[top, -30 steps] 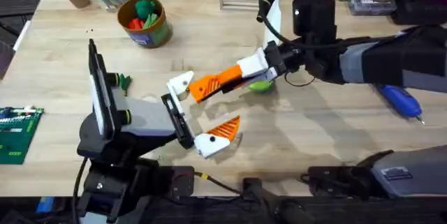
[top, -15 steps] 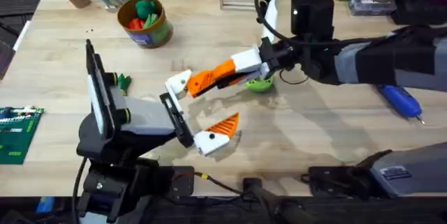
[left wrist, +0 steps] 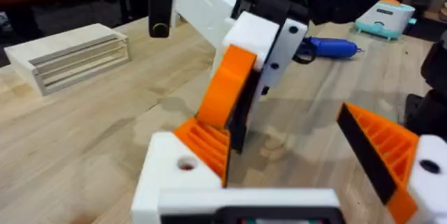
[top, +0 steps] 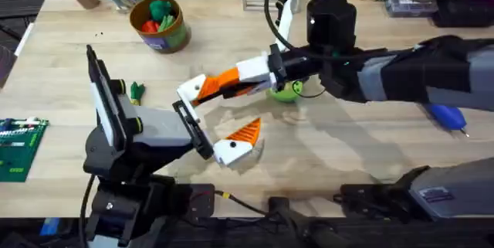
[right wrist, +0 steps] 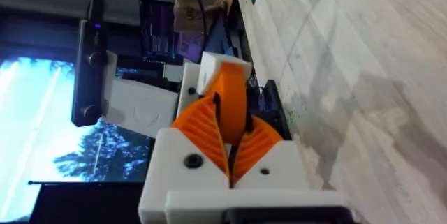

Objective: Pick up the gripper from the table and insert it into the empty holder that is missing its gripper. Then pick up a screw, insert it into the mounting hole, and use the screwdriver to tighten it. Finally, clean up the table by picking up the vegetable and placing it into the bucket.

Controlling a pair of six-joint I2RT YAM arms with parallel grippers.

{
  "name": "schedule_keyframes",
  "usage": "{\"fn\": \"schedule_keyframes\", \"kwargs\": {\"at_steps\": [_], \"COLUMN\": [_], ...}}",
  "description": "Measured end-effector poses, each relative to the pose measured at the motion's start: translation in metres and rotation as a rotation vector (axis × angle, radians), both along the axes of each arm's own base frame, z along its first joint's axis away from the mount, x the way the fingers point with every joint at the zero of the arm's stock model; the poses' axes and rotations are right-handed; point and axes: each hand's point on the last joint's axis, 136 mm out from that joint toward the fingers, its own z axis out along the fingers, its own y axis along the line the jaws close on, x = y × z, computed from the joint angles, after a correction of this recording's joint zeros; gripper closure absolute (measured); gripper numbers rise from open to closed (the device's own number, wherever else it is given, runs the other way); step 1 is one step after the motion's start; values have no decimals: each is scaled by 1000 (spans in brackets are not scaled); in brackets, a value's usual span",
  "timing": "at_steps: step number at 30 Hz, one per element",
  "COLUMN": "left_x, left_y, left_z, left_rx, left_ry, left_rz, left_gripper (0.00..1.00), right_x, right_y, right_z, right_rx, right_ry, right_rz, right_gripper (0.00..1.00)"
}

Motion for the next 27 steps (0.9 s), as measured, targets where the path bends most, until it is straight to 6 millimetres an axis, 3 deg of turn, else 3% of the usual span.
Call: {"fn": "schedule_keyframes", "kwargs": {"at_steps": [15, 27], "left_x": [0, 13], "left_y": [0, 11], "left_z": [0, 1], "left_rx": [-1, 0], "left_ry": [0, 1], "left_rz": [3, 88], "left_gripper": [7, 8], "right_x": [8, 14], "right_y": [7, 28], "right_z": [2, 2], "right_rx": [18, 9], "right_ry": [-149, -249], "right_rz": [-38, -71], "right_gripper": [992, 993]}}
